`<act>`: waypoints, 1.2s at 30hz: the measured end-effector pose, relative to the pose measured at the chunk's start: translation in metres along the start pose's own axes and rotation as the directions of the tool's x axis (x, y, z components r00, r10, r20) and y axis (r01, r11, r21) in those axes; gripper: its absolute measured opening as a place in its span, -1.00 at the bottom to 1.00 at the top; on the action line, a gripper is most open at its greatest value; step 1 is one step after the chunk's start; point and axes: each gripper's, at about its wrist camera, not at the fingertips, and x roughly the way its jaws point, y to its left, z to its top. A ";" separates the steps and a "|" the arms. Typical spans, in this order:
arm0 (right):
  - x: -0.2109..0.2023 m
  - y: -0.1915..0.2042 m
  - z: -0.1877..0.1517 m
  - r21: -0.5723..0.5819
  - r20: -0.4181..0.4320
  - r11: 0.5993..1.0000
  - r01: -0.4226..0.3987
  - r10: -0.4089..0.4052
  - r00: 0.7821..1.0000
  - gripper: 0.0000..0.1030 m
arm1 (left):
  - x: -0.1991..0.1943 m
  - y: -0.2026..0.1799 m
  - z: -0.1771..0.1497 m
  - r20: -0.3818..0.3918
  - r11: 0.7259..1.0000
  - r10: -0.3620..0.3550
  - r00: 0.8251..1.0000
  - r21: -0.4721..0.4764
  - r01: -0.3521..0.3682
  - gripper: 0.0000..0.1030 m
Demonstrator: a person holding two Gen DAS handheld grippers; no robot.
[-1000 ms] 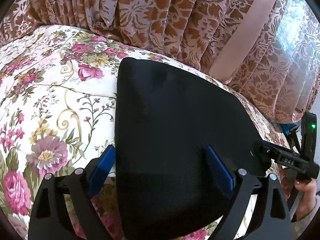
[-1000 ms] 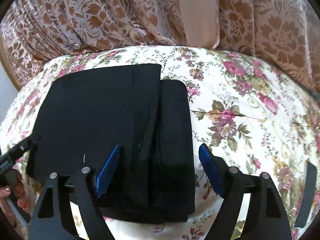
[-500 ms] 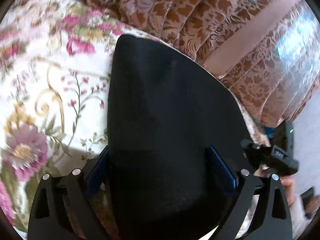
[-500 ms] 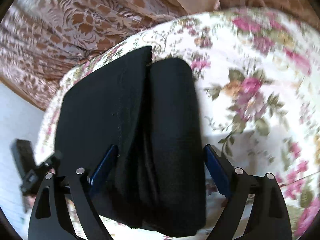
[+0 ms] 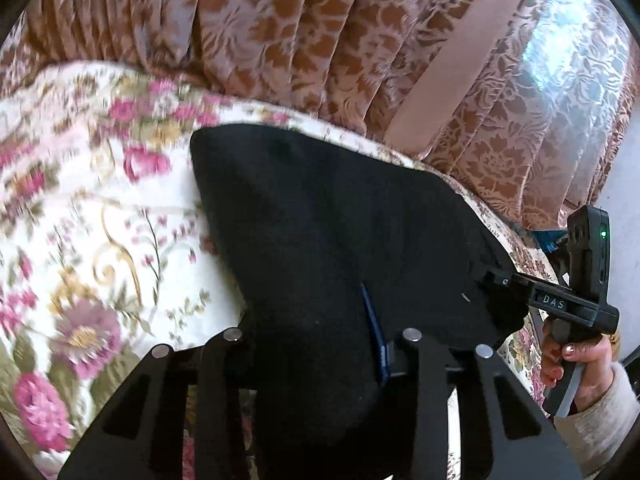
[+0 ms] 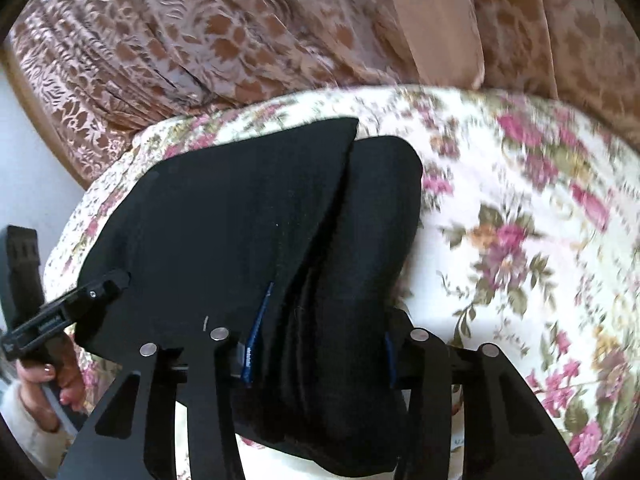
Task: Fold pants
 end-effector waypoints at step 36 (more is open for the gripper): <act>0.136 -0.020 0.124 0.032 0.220 0.999 0.030 -0.037 0.975 0.21 | 0.114 0.079 0.115 0.166 0.974 0.206 0.964 0.055 -0.218 0.28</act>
